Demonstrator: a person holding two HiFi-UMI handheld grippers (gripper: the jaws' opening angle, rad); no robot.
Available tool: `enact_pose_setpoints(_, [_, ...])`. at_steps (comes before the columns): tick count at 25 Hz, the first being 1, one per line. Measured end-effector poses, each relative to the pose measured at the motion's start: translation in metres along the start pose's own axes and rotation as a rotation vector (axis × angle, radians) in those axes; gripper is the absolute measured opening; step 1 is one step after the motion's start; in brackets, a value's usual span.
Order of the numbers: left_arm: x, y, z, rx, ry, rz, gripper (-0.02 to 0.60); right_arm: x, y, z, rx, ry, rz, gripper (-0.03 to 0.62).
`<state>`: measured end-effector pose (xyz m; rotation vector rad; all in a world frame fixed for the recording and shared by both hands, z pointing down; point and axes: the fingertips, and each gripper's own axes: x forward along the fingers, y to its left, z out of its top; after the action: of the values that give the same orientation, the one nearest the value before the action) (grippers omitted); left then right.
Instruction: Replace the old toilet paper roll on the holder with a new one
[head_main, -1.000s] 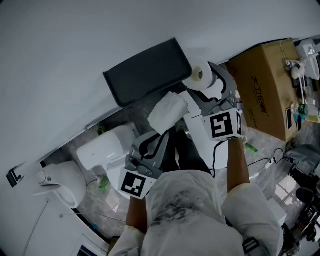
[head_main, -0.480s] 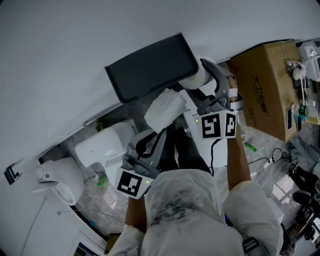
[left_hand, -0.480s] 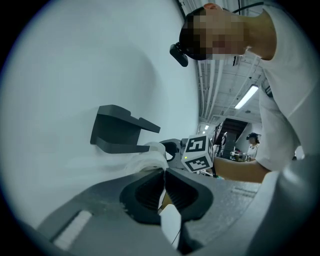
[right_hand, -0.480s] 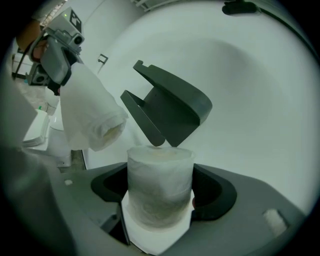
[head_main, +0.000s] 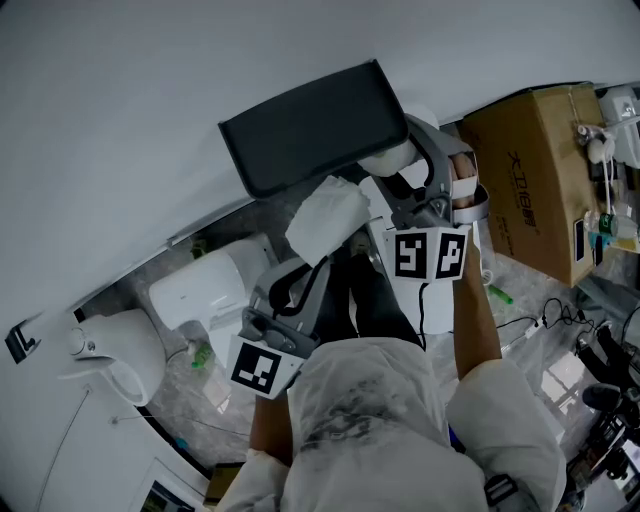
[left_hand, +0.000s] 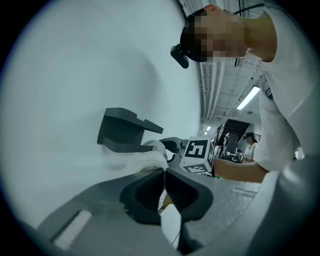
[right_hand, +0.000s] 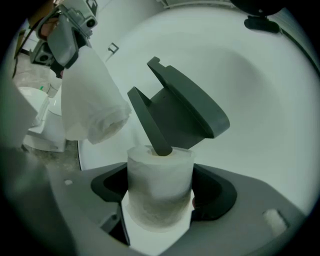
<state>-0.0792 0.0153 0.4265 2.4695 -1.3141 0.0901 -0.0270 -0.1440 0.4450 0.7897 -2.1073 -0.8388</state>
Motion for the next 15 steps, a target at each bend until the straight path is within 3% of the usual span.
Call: enact_pose_setpoints(15, [-0.014,0.009,0.000,-0.013,-0.018,0.024,0.015,-0.004,0.004,0.018,-0.145,0.000,-0.122,0.373])
